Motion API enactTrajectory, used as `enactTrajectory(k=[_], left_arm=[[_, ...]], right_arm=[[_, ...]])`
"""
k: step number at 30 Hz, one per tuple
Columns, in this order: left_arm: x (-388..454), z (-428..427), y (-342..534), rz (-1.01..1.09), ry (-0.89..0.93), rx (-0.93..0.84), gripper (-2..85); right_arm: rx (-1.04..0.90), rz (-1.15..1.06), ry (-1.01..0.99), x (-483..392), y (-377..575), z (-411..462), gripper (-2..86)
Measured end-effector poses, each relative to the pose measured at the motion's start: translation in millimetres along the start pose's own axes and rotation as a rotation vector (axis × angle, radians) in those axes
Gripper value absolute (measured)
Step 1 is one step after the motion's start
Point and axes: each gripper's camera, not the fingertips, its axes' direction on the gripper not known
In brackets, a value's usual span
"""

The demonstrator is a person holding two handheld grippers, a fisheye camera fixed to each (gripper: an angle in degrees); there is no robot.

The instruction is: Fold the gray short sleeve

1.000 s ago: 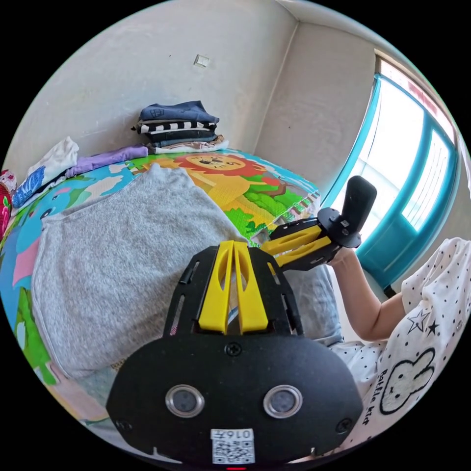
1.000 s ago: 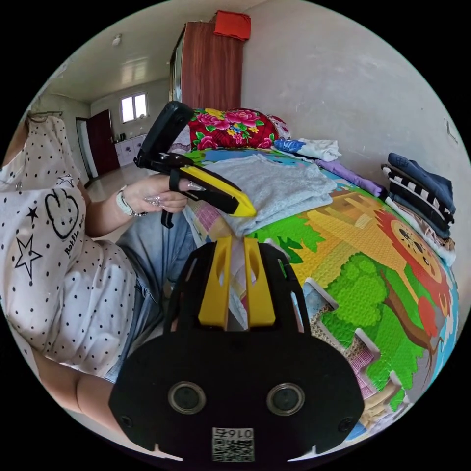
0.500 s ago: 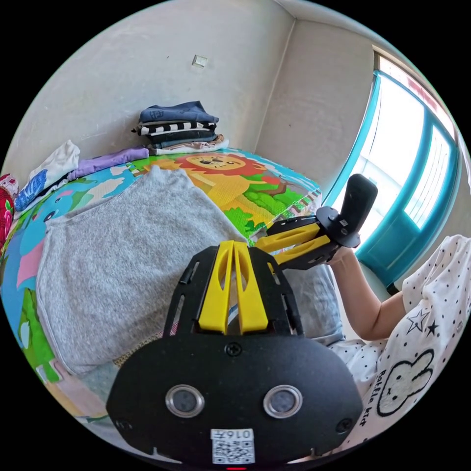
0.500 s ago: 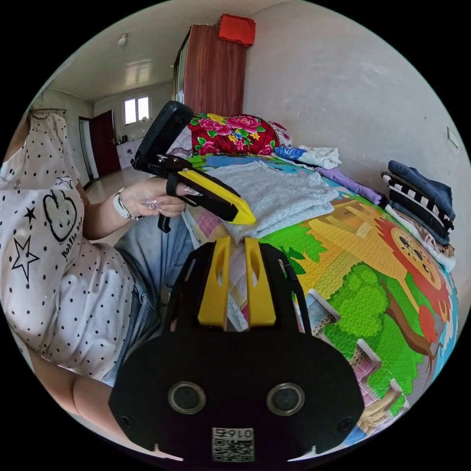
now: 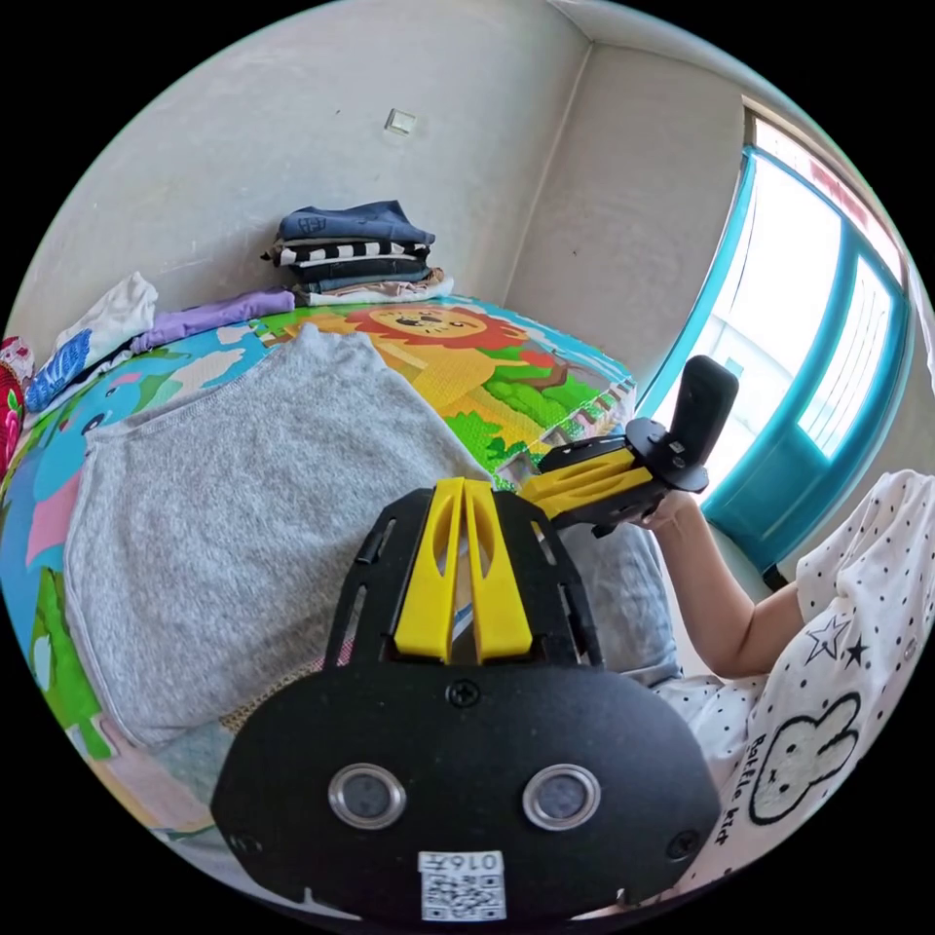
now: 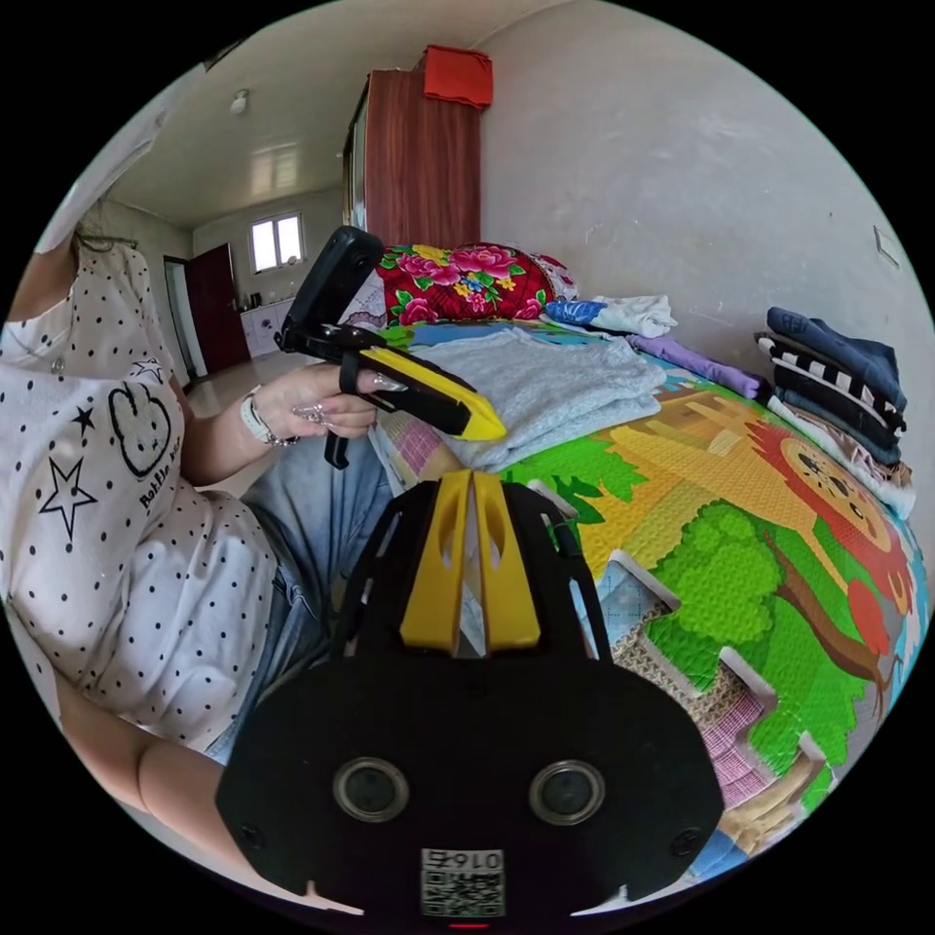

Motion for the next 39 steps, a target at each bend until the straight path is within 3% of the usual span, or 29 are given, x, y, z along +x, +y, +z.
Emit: enactTrajectory(k=[39], left_arm=[[0,-35,2,0.010,0.001,-0.018,-1.0]], right_arm=[[0.012,-0.002,0.003,32,-7,-43,-0.4]])
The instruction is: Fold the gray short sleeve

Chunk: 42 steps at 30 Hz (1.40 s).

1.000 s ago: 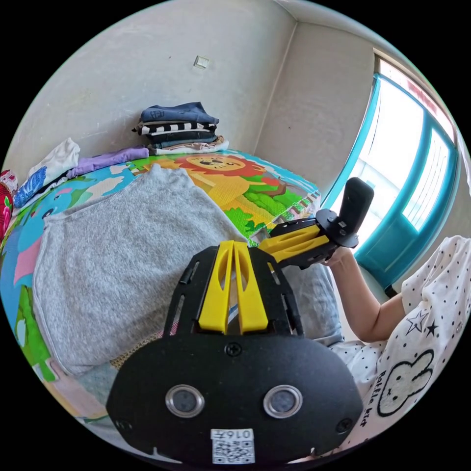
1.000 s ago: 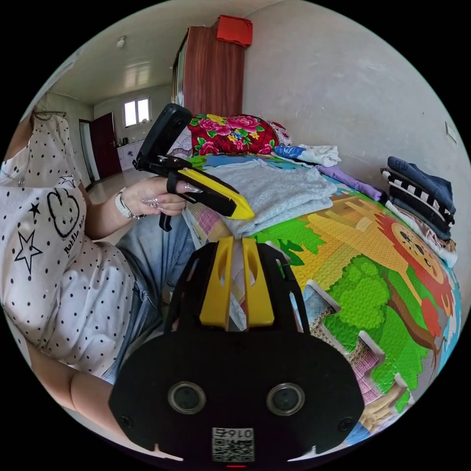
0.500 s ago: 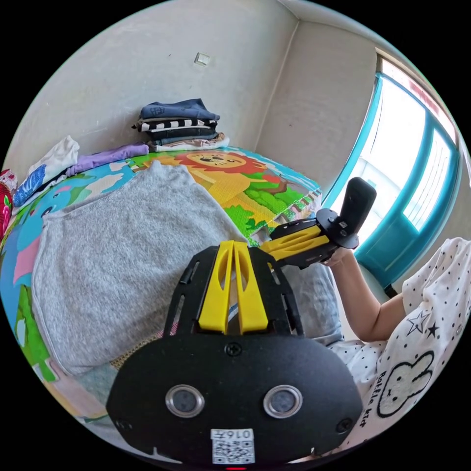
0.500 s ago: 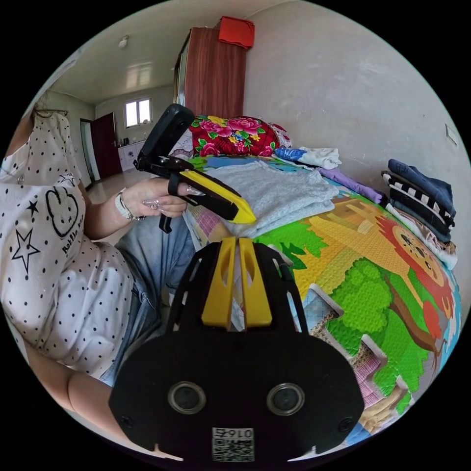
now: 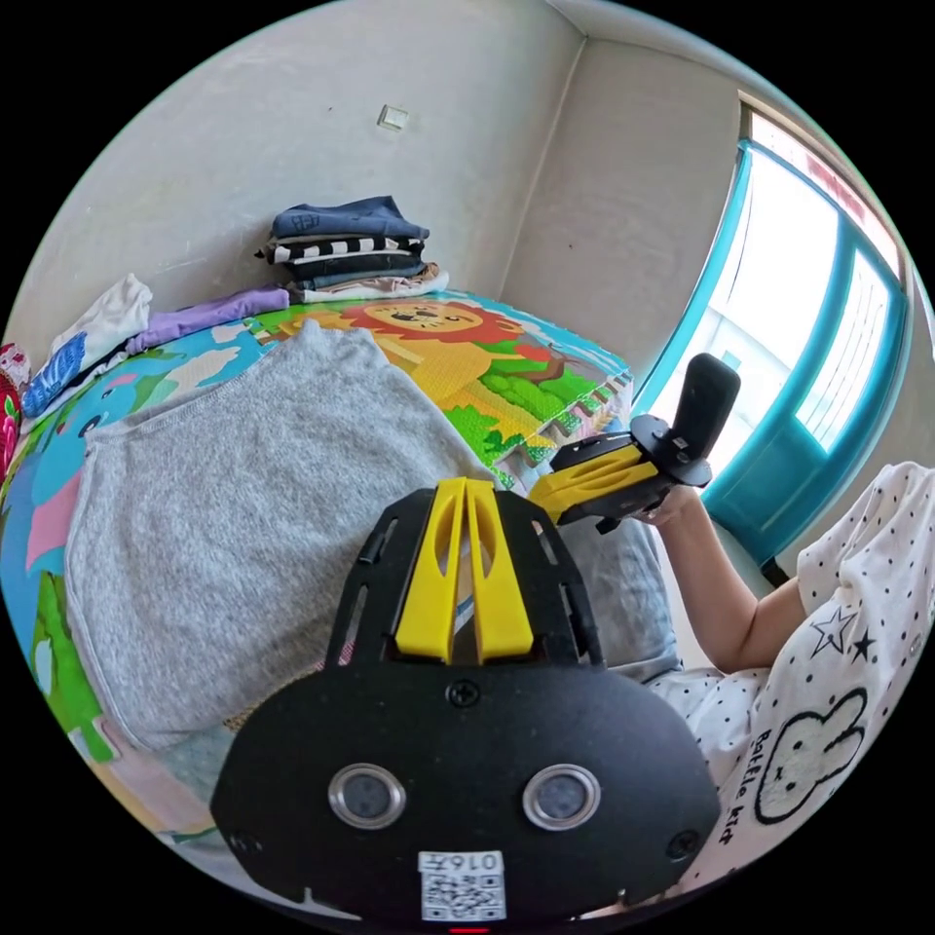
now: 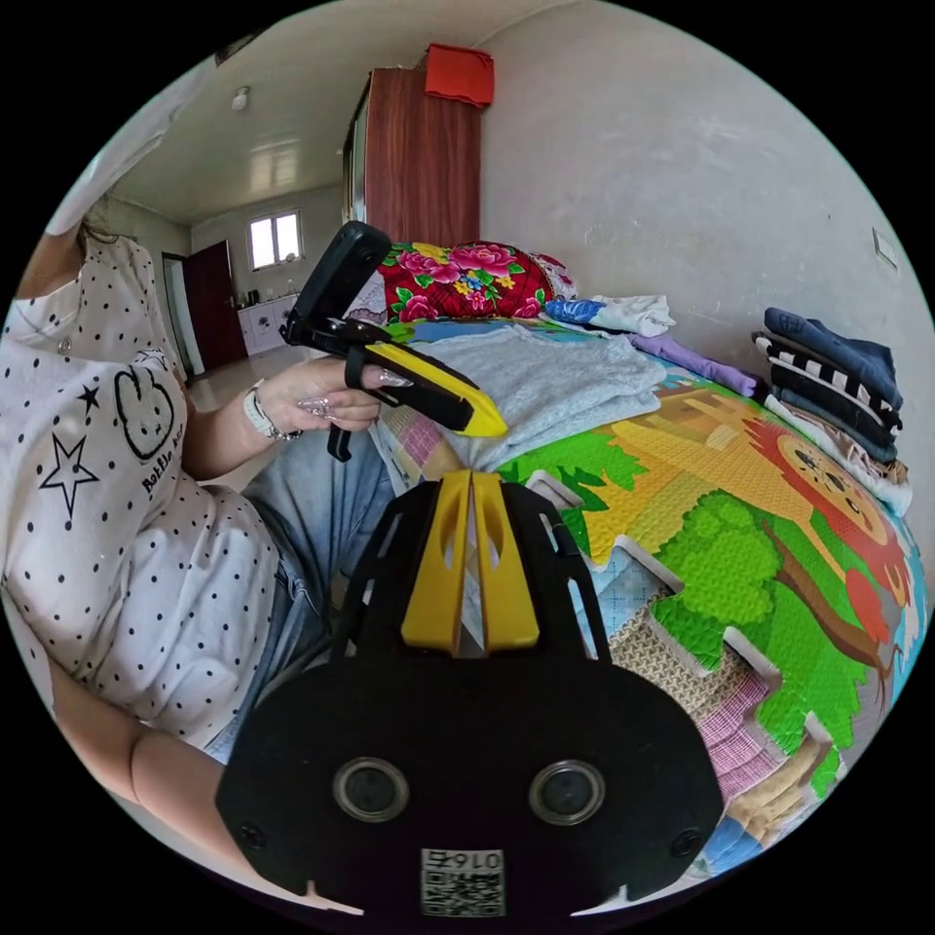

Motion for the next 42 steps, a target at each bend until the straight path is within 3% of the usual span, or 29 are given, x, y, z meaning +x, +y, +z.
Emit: enactTrajectory(k=[8,17,22,24,30,32,35,39,42], left_arm=[[14,-11,2,0.001,-0.011,0.004,-1.0],[40,-37,10,0.009,-0.047,0.019,-0.9],[60,-79,33,0.083,-0.203,0.057,-0.2],[74,-95,46,0.139,-0.341,0.050,2.3],[116,-98,66,0.301,-0.718,-0.007,5.3],[125,-95,67,0.313,-0.764,-0.010,5.4],[136,-93,68,0.325,-0.761,0.000,5.4],[149,-90,71,0.352,-0.749,0.003,5.6],[157,-81,72,0.407,-0.745,-0.029,6.8]], right_arm=[[0.079,0.070,-0.039,4,-7,-34,1.0],[-0.029,0.042,0.025,-19,-42,-33,1.0],[-0.002,0.085,0.024,-27,-46,-68,1.6],[0.030,0.071,0.064,-40,-51,-83,3.6],[0.031,-0.192,0.476,-129,-106,-85,12.8],[-0.007,-0.327,0.587,-166,-130,-66,13.8],[-0.175,-0.559,0.658,-197,-142,-31,14.1],[-0.238,-0.625,0.834,-202,-154,-12,10.7],[-0.276,-0.599,0.745,-200,-172,-25,5.4]])
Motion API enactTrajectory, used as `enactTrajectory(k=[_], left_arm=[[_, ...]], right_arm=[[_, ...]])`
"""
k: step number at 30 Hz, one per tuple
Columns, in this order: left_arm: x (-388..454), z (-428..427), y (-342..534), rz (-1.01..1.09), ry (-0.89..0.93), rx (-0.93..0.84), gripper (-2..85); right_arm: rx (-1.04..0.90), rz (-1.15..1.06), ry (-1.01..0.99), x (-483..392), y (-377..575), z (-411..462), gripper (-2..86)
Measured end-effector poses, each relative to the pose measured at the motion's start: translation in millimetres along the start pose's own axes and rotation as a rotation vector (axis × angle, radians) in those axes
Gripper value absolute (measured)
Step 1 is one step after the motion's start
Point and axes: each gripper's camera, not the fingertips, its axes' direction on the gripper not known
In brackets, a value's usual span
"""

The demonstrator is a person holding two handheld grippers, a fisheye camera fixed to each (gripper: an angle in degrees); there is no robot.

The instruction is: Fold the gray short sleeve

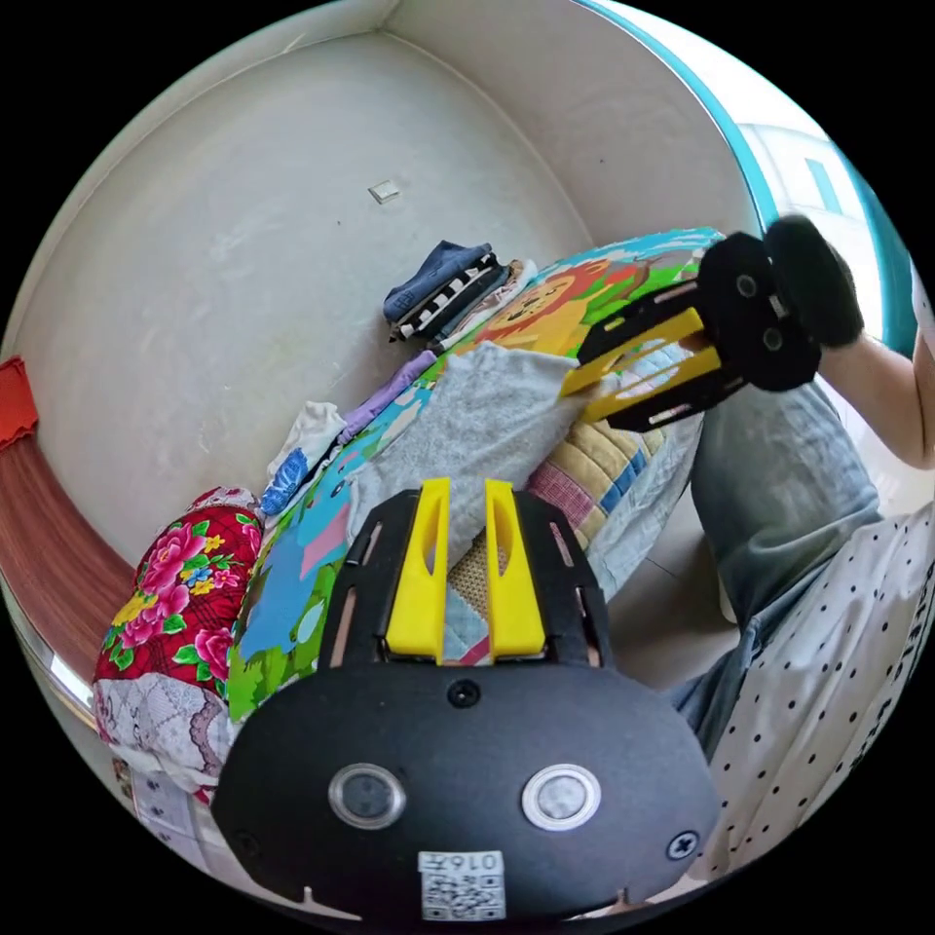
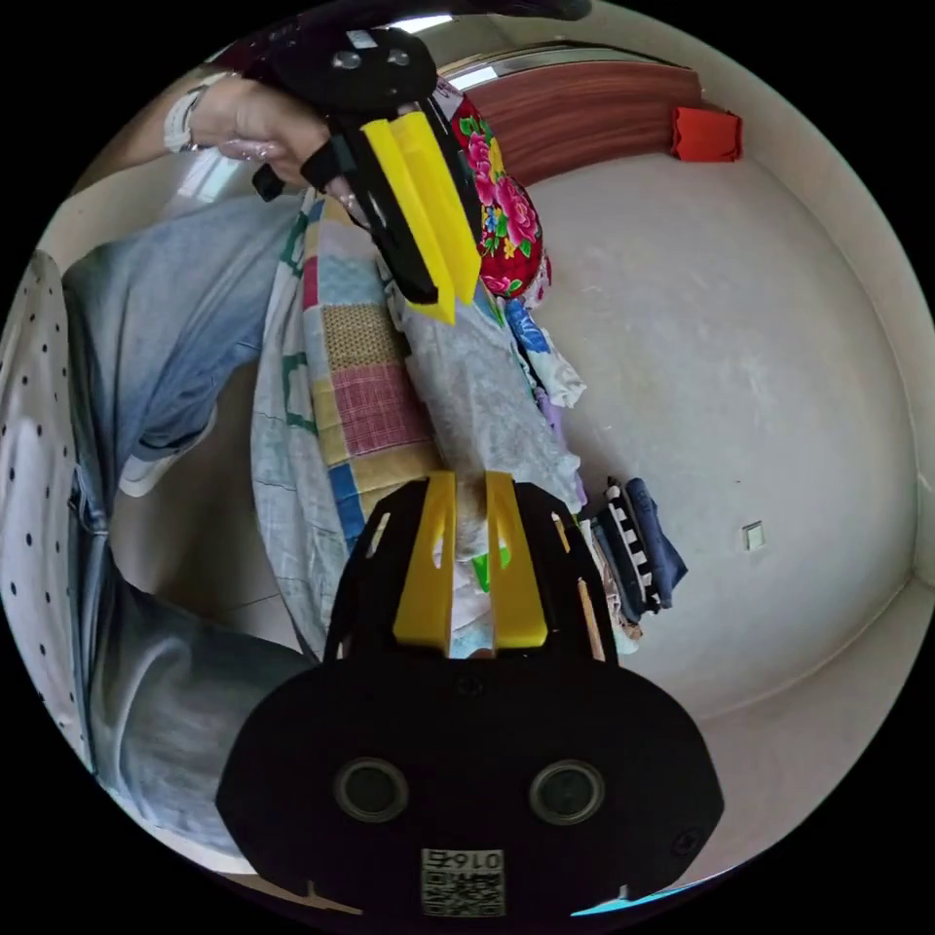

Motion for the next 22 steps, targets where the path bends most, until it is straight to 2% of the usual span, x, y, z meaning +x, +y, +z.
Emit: enactTrajectory(k=[5,10,12,14,17,22], left_arm=[[19,11,-21,0.070,-0.056,0.002,9.0],[40,44,-48,0.185,-0.147,-0.072,10.3],[41,68,-53,0.201,-0.268,-0.149,9.6],[36,84,-53,0.218,-0.305,-0.203,8.9],[24,100,-45,0.256,-0.259,-0.233,5.1],[-12,112,-59,0.265,0.068,-0.283,1.0]], right_arm=[[0.042,0.207,-0.166,69,-2,-16,3.7],[0.089,0.403,-0.349,139,4,-15,3.5],[0.097,0.419,-0.382,157,6,-15,3.5],[0.100,0.398,-0.376,170,10,-18,3.6],[0.081,0.396,-0.363,184,20,-18,3.9],[0.041,0.369,-0.341,189,28,-13,7.2]])
